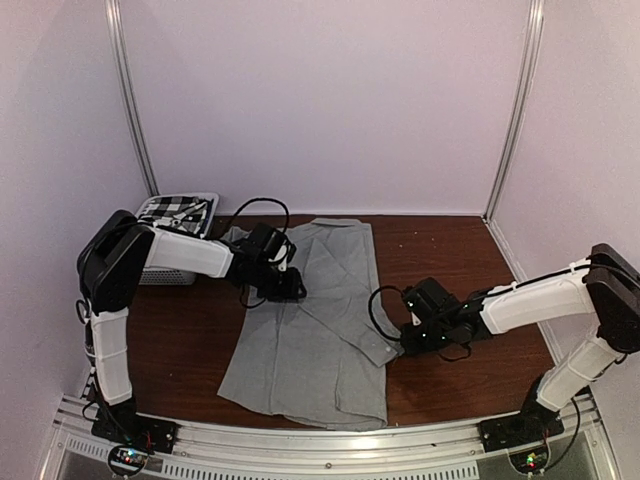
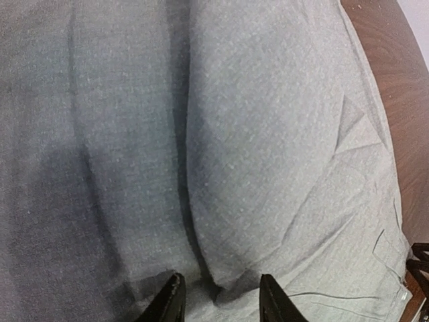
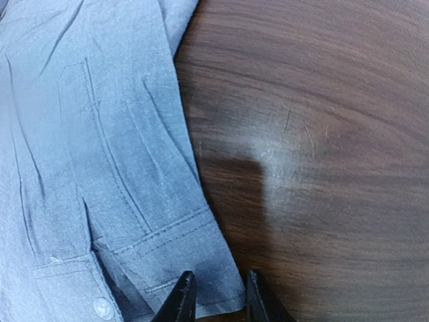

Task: Fold and stack the long sleeve shirts
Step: Smooth out the 1/3-folded shirt at the center of the board.

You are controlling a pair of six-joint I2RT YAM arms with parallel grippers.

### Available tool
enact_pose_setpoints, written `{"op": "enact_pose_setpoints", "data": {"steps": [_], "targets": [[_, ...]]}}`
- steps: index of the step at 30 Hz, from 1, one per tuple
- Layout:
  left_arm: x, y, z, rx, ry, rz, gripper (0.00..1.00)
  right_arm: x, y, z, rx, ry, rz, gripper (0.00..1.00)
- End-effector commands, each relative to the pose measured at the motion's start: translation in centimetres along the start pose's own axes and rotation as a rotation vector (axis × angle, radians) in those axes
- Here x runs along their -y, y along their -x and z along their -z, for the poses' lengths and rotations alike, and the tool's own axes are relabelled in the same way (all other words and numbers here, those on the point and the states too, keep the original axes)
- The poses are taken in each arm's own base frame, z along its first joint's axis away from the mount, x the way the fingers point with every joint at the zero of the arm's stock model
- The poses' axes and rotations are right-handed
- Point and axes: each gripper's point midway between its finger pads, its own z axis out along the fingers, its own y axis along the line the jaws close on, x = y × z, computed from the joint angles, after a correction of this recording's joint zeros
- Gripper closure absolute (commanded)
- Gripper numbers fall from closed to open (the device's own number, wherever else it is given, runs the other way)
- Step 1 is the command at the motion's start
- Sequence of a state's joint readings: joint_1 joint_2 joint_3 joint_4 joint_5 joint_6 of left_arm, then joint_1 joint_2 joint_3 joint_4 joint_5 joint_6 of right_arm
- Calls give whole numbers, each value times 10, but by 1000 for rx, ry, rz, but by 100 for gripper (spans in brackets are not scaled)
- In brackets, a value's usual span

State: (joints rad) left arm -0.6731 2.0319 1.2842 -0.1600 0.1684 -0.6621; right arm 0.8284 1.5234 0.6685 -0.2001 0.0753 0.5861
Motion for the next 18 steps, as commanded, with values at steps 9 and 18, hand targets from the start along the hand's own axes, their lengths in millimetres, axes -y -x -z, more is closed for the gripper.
{"op": "enact_pose_setpoints", "data": {"steps": [9, 18], "targets": [[13, 28, 5, 52, -4, -35, 92, -27, 14, 28, -3, 87, 25, 95], [5, 14, 3, 6, 20, -31, 69, -37, 16, 39, -16, 126, 27, 98]]}}
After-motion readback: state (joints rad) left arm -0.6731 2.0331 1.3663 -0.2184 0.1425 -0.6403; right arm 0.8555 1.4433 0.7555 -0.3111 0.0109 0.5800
